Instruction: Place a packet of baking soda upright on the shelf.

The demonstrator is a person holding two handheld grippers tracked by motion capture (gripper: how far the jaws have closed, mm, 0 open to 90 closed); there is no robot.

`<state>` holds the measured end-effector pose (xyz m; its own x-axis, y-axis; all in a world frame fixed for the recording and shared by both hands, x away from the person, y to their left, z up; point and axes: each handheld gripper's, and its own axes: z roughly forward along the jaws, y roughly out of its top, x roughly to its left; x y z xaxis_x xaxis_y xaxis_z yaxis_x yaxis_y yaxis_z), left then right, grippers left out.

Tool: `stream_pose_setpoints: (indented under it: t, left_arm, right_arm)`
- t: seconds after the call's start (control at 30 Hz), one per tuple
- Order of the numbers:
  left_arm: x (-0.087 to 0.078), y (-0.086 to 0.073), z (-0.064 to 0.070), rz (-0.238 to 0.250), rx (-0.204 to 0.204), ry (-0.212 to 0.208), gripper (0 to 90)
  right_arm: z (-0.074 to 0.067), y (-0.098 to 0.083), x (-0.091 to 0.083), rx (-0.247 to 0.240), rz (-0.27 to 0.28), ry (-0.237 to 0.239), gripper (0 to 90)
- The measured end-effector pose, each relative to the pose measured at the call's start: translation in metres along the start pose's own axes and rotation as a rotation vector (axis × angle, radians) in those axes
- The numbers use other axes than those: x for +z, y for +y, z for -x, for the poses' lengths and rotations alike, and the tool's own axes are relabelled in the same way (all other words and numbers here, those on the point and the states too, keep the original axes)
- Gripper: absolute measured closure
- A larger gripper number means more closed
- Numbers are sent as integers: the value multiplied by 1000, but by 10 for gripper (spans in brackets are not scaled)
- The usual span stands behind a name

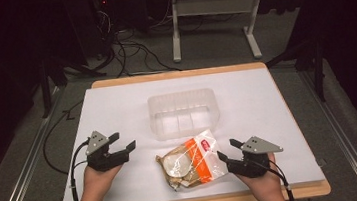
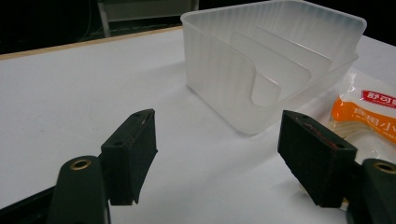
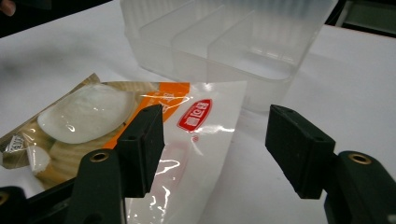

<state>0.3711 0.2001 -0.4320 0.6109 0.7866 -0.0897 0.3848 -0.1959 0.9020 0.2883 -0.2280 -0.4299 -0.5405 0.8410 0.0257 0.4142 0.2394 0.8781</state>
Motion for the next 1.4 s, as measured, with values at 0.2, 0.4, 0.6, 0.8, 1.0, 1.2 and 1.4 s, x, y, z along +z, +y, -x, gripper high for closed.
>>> stream_pose_setpoints:
  t: [0.2,0.4,0.6,0.8,1.0,1.2,1.4]
  left_arm:
    - [1,0,1,-2,3,-1,286]
    - [1,0,0,-2,4,-1,286]
    - [1,0,1,-7,7,-1,286]
    - [2,-1,1,-10,9,-2,286]
    - [2,-1,1,-12,12,-3,286]
    - [2,-1,2,-14,14,-5,286]
    - [2,-1,2,-18,14,-6,286]
  right_arm:
    - [-9,-2,6,3,-16,26,318]
    - [-13,-6,13,17,-48,34,250]
    - [-14,-11,22,40,-86,58,218]
    - [-15,-16,32,53,-137,73,225]
    - [-13,-21,39,85,-159,90,235]
    - [-6,-24,40,137,-165,104,258]
    - [-3,-27,42,169,-169,137,335]
